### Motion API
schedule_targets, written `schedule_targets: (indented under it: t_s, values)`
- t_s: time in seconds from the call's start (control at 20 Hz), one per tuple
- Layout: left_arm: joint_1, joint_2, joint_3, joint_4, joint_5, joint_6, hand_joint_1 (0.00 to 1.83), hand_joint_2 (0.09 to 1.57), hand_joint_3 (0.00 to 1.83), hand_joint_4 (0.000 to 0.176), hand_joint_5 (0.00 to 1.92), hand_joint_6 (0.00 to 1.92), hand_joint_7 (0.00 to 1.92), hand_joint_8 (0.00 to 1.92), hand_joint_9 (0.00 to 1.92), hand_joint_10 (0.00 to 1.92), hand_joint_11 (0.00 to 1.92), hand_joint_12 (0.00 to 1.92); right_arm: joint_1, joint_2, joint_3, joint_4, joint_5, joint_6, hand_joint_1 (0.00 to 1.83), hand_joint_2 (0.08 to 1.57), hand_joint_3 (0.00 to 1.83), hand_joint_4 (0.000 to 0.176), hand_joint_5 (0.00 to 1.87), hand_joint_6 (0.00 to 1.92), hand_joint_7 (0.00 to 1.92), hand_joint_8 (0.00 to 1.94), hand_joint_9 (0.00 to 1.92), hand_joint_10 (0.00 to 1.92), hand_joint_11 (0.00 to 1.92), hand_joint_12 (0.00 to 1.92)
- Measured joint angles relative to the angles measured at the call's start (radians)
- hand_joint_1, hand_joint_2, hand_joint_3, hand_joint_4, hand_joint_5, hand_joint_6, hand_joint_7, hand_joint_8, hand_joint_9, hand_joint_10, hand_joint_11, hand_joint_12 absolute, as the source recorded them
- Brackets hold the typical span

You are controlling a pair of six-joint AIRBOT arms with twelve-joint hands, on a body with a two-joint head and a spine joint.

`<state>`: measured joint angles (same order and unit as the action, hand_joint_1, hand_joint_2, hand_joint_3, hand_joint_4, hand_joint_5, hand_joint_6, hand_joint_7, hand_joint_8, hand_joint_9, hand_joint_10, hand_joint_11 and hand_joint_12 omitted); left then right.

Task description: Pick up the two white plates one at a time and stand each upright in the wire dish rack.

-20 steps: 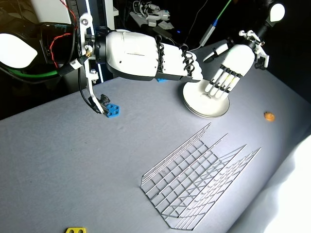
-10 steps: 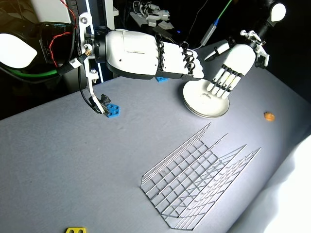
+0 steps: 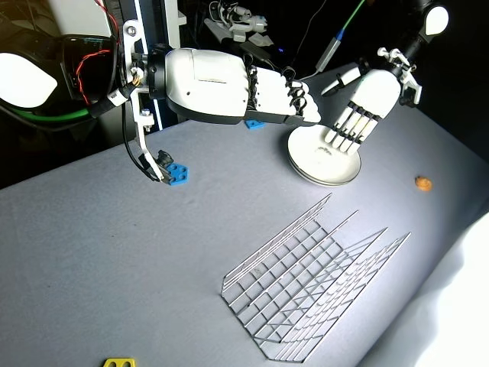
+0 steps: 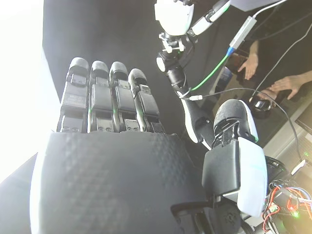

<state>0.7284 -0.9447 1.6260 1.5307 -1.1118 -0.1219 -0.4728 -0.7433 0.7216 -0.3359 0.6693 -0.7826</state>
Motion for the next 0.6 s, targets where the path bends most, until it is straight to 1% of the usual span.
schedule_targets:
  t_s: [0.15,0.4,0.6]
  values:
    - [0.013,-0.001,0.001,-0.003,-0.001,0.006,0.00,1.10,0.01,0.000,0.00,0.00,0.00,0.00,0.00,0.00,0.00,0.00,0.000,0.000,0.000,0.000,0.000,-0.001,0.00,1.08,0.00,0.000,0.05,0.01,0.06,0.01,0.03,0.01,0.02,0.01]
    - [0.013,-0.001,0.003,-0.003,-0.003,0.002,0.00,1.10,0.01,0.000,0.00,0.00,0.00,0.00,0.00,0.00,0.00,0.00,0.000,0.000,0.000,0.000,0.000,-0.006,0.00,1.07,0.00,0.000,0.05,0.01,0.05,0.00,0.03,0.01,0.02,0.01]
    - [-0.014,0.000,0.005,0.008,-0.008,-0.023,0.00,1.10,0.01,0.000,0.00,0.00,0.00,0.00,0.00,0.00,0.00,0.00,0.000,0.000,0.000,0.000,0.001,-0.014,0.00,1.07,0.00,0.000,0.02,0.00,0.02,0.00,0.00,0.00,0.00,0.00]
